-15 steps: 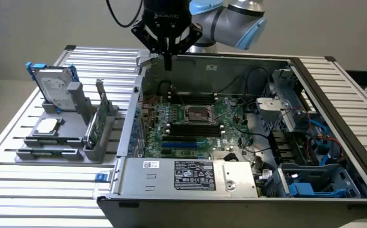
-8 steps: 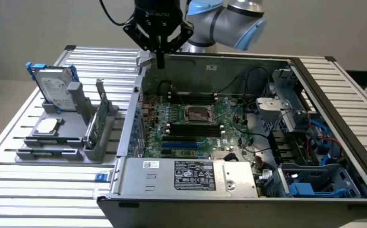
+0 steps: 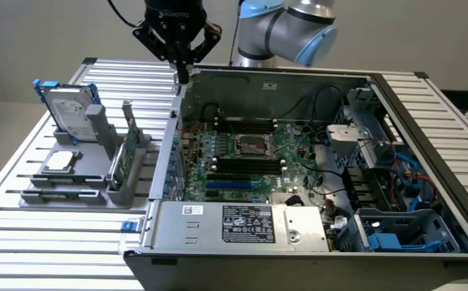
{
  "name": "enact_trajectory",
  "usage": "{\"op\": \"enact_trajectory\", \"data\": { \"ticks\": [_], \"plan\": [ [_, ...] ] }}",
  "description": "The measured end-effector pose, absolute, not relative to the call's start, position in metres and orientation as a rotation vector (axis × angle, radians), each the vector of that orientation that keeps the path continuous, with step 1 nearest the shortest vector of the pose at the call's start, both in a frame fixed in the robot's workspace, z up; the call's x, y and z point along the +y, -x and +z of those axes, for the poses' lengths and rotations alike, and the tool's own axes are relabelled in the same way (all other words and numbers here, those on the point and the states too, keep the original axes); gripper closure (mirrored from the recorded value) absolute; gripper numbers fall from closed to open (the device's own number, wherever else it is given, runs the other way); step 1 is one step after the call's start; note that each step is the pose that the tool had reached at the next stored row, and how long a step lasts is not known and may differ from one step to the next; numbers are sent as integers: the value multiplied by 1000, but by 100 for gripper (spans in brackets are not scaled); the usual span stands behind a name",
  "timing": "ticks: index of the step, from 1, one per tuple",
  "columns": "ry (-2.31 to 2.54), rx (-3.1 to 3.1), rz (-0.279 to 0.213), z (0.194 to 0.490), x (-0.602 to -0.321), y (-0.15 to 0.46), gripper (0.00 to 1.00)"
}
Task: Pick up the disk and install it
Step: 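Reach for the disk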
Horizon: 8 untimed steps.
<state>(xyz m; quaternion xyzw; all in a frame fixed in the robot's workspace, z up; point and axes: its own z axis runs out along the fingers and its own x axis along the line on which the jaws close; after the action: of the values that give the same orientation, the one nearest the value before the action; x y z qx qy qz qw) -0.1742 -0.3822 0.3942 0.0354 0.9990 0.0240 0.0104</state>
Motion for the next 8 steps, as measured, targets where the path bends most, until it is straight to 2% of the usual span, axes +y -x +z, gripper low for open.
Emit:
{"op": "enact_trajectory", "data": {
  "ticks": [8],
  "plan": [
    [-110,3118,74,393,-373,211,89]
  ]
}}
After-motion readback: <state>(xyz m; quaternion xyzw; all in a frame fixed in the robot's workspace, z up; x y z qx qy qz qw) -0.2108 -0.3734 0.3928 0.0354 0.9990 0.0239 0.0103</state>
